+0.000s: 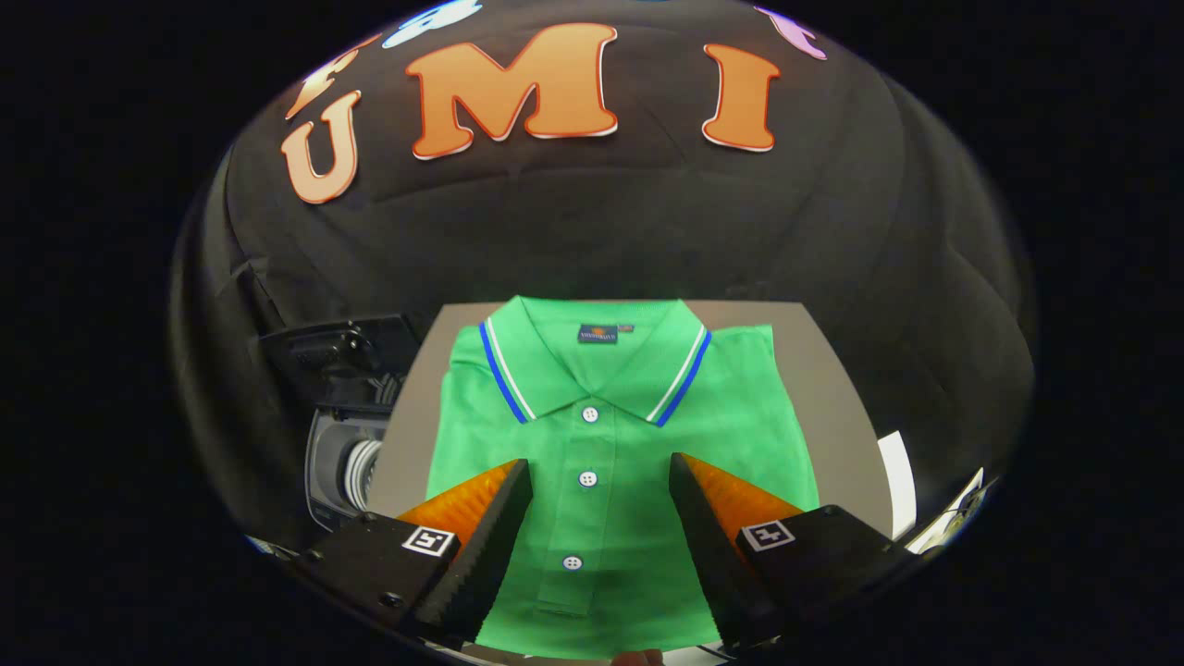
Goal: Put the clothes into the washing machine and then close the washing machine lid.
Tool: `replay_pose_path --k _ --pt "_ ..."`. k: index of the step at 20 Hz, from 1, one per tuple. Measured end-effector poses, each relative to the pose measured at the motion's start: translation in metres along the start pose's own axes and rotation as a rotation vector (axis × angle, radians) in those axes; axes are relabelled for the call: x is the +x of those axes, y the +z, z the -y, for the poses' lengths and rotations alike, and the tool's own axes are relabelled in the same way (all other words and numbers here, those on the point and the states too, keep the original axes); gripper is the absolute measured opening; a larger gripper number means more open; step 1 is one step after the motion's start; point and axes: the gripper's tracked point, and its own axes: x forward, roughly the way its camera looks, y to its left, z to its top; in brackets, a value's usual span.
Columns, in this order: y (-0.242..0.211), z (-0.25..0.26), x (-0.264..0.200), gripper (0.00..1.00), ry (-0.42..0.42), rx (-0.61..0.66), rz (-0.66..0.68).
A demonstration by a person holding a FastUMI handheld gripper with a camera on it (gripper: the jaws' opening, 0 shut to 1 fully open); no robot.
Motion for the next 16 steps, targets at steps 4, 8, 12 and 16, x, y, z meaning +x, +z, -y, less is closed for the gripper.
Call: replay_pose_path --k 4,8,12,16 --pt "0.0006 0.0048 0.0028 1.0 0.019 -0.004 0.017" --pt "0.0005 0.0034 0.0025 0.73 0.023 -0.01 0.02" --pt "0.0035 -0.0003 0.004 0.3 -0.009 0.008 -0.001" --pt "0.0044 -0.0018 0.0004 0.08 -0.003 -0.01 0.047"
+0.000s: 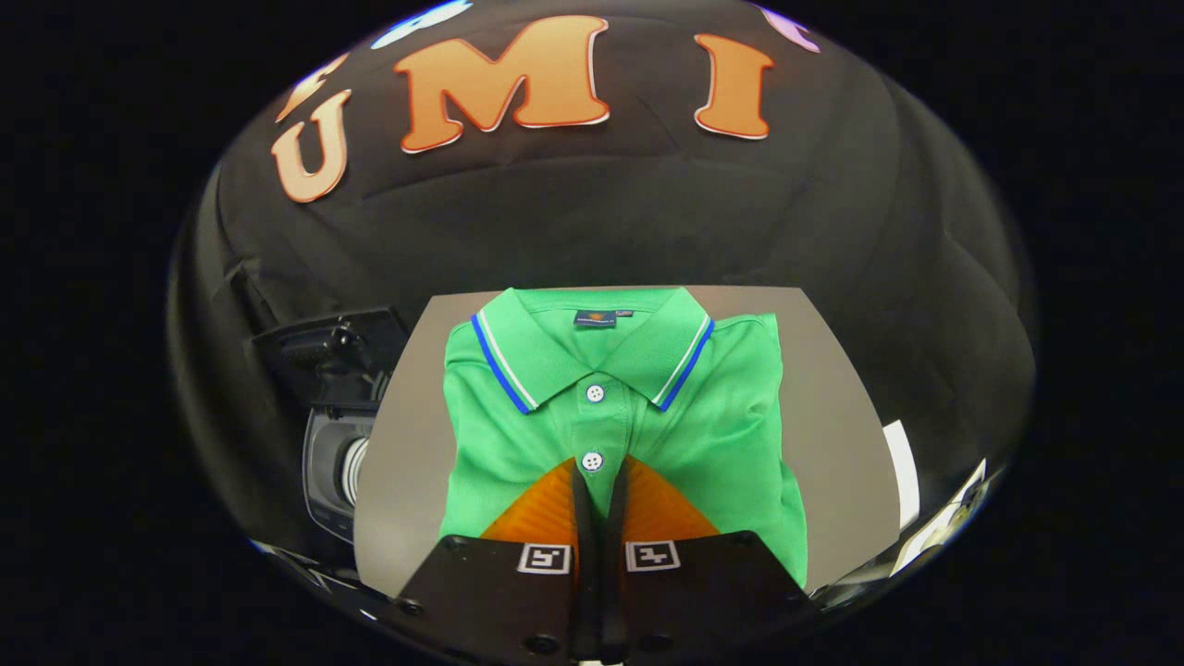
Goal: Put the clothes into the washing machine and then close the washing machine lid.
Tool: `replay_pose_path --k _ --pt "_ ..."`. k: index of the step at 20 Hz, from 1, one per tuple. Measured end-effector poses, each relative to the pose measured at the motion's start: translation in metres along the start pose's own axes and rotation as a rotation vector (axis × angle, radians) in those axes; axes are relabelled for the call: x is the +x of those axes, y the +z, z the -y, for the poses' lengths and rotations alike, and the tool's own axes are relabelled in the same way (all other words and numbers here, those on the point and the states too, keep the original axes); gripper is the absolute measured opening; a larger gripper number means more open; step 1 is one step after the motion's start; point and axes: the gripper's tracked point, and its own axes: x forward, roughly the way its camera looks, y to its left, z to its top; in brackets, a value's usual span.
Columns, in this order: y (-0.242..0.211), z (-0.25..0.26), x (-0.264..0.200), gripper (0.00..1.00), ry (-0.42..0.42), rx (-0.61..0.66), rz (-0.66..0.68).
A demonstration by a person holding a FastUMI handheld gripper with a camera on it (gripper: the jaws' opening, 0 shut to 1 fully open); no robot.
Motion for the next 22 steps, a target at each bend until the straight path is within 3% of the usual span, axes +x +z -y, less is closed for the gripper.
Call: replay_pose_path --k 3,10,15,22 --pt "0.005 -0.003 -0.001 0.08 0.052 0.06 0.156" --pt "0.06 -0.023 -0.06 0.08 0.169 0.171 0.713" --pt "0.082 -0.048 -0.12 0.07 0.239 0.145 0.823" --pt "0.109 -0.146 -0.183 0.07 0.289 0.048 0.922"
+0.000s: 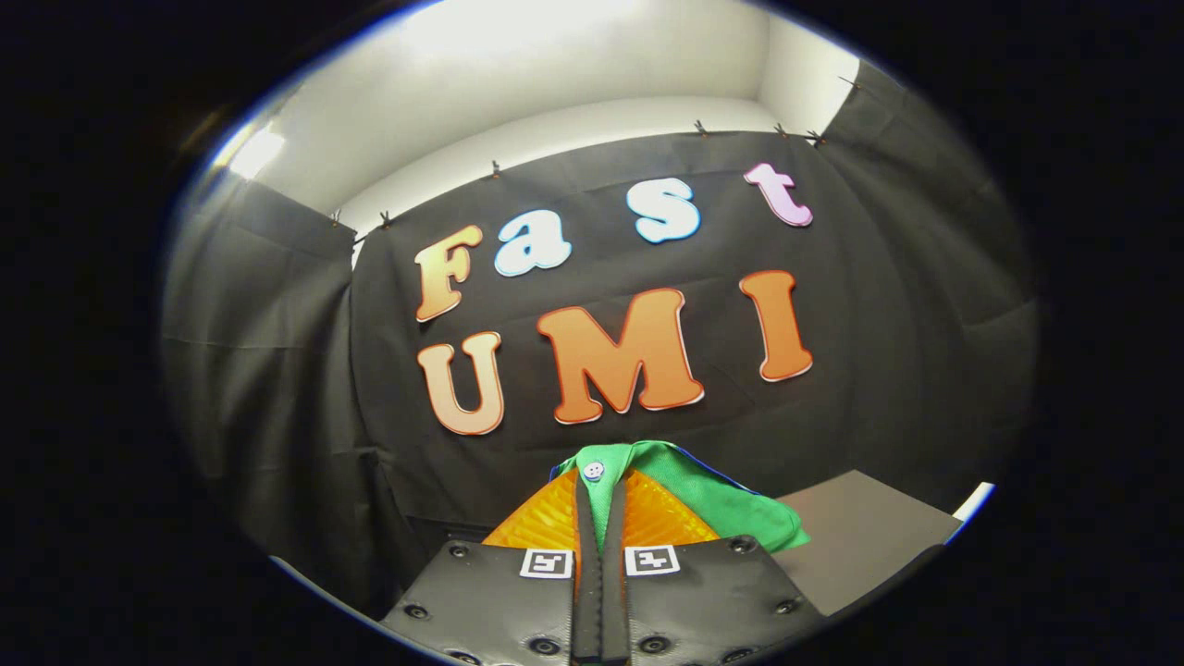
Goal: Put the clothes into the washing machine and then close the washing machine lid.
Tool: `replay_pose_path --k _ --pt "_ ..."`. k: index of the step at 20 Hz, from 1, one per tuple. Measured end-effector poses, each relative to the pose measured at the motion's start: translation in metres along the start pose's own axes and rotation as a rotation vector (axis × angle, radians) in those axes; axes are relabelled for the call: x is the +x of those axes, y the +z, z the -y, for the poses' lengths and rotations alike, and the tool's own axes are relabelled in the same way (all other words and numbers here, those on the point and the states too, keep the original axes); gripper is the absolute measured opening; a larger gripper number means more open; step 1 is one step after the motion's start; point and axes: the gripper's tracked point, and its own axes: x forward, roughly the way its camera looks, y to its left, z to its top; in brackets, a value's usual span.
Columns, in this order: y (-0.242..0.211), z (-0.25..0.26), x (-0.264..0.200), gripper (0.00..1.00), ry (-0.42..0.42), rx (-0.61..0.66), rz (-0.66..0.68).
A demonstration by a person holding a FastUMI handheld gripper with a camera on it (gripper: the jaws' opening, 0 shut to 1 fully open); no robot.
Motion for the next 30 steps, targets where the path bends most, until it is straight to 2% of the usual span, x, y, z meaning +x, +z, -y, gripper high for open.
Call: replay_pose_path --k 3,6,11,15,20,23,26,30 --pt "0.001 -0.06 0.02 0.07 0.053 0.02 -0.001" --pt "-0.021 -0.117 0.048 0.07 0.113 0.009 -0.021" --pt "-0.108 -0.202 0.091 0.07 0.201 0.007 -0.143" --pt "-0.187 -0.244 0.112 0.07 0.25 -0.005 -0.254" --pt "-0.289 -0.25 0.131 0.07 0.214 -0.022 -0.401" --pt "-0.366 -0.233 0.134 0.08 0.159 -0.041 -0.519" --pt "-0.435 -0.217 0.131 0.07 0.099 -0.008 -0.649" --pt "-0.497 -0.197 0.132 0.07 0.024 0.03 -0.799"
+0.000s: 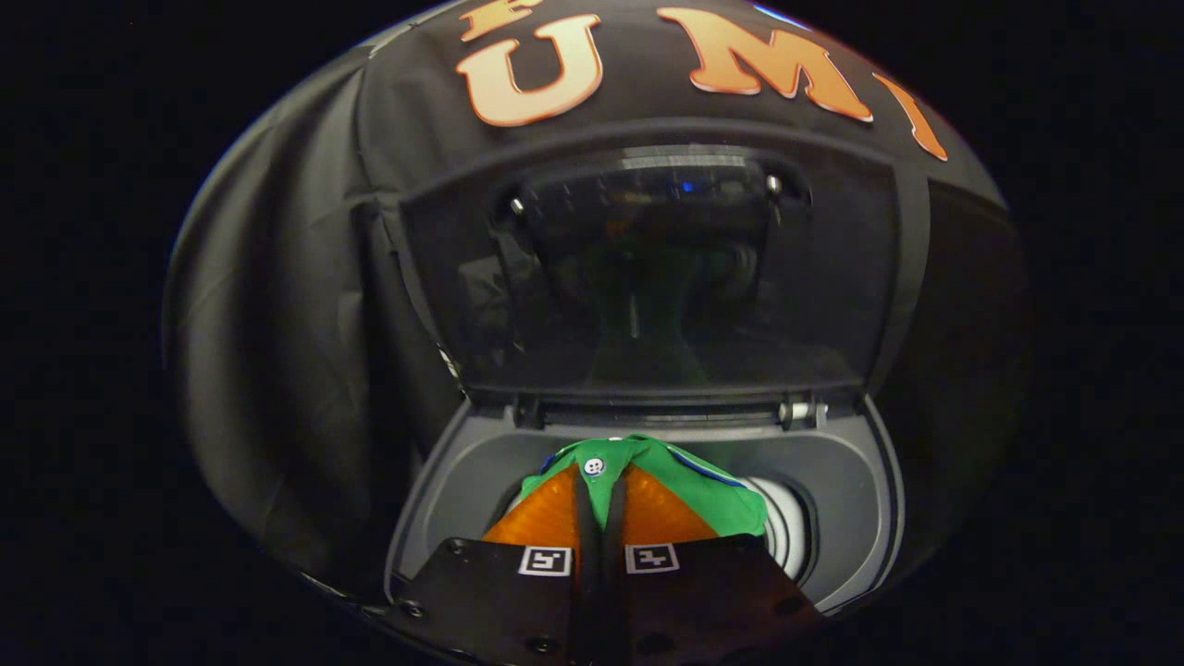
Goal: Put the clothes into the washing machine and then close the washing machine lid.
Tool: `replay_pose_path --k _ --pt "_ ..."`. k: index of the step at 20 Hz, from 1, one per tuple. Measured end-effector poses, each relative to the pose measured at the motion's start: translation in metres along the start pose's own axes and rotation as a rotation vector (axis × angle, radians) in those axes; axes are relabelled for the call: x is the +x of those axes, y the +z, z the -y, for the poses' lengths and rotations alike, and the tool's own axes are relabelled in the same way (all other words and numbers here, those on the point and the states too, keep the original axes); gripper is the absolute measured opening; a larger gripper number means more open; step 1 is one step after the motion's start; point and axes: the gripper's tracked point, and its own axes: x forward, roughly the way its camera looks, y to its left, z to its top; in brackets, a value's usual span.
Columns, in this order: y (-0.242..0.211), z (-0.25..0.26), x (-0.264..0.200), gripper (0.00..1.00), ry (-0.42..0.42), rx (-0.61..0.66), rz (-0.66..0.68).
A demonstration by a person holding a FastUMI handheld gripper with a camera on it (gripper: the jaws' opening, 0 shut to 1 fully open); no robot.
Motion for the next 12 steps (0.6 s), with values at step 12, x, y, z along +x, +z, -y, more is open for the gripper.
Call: replay_pose_path --k 12 --pt "-0.07 0.021 0.046 0.08 -0.078 0.156 -0.394"
